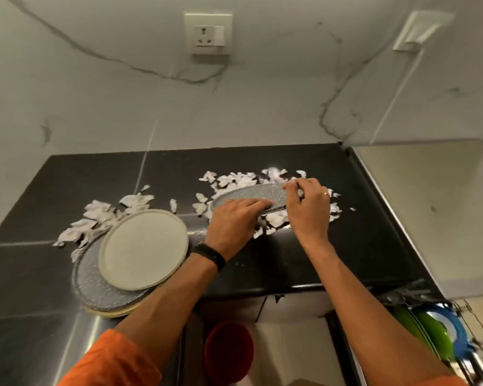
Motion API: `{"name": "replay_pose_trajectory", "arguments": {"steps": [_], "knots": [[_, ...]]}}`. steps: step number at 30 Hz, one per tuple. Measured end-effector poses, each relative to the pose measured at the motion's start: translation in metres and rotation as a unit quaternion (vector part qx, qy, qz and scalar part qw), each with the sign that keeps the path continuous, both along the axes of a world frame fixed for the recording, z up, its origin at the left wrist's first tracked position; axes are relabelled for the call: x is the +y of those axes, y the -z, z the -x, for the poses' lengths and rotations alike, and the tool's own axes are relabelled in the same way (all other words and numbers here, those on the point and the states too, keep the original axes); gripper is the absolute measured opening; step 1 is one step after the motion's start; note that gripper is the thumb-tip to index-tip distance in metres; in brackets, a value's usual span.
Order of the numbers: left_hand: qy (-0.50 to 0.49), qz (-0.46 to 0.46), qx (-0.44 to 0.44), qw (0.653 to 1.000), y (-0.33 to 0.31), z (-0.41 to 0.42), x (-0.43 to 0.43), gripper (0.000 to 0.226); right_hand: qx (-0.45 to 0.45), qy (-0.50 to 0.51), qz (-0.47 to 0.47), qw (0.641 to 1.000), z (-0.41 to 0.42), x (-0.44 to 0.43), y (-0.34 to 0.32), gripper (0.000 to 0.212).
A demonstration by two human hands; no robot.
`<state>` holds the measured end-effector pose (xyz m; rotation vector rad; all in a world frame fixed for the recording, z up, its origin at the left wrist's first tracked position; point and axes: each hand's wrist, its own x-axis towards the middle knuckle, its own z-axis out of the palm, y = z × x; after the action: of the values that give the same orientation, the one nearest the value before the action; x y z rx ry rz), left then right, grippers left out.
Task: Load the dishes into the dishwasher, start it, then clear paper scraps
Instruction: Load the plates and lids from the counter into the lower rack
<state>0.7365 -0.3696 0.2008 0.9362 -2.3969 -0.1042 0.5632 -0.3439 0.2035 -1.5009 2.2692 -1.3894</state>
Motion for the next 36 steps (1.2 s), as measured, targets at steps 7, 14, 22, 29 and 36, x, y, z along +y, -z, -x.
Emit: {"name": "replay_pose_trajectory", "arguments": {"steps": [7,14,22,29,36], "knots": [[0.124,-0.035,-0.014,0.992,-0.018,0.122,0.046,0.020,0.120,-0.024,0.075,0.990,0.111,0.108,-0.009,0.044],[0.274,-0.053,-0.059,0.959,-0.013,0.256,0.127,0.009,0.126,-0.030,0.004,0.992,0.228,0.249,0.010,0.059],[0.434,-0.123,-0.122,0.884,0.018,0.392,0.217,0.009,0.049,0.080,-0.236,0.967,0.327,0.400,0.035,0.049],[0.493,-0.158,-0.155,0.841,0.062,0.454,0.242,0.022,-0.008,0.173,-0.325,0.930,0.340,0.438,0.075,0.029],[0.530,-0.141,-0.202,0.811,0.144,0.468,0.242,0.036,-0.075,0.188,-0.373,0.905,0.340,0.426,0.133,0.046]]}}
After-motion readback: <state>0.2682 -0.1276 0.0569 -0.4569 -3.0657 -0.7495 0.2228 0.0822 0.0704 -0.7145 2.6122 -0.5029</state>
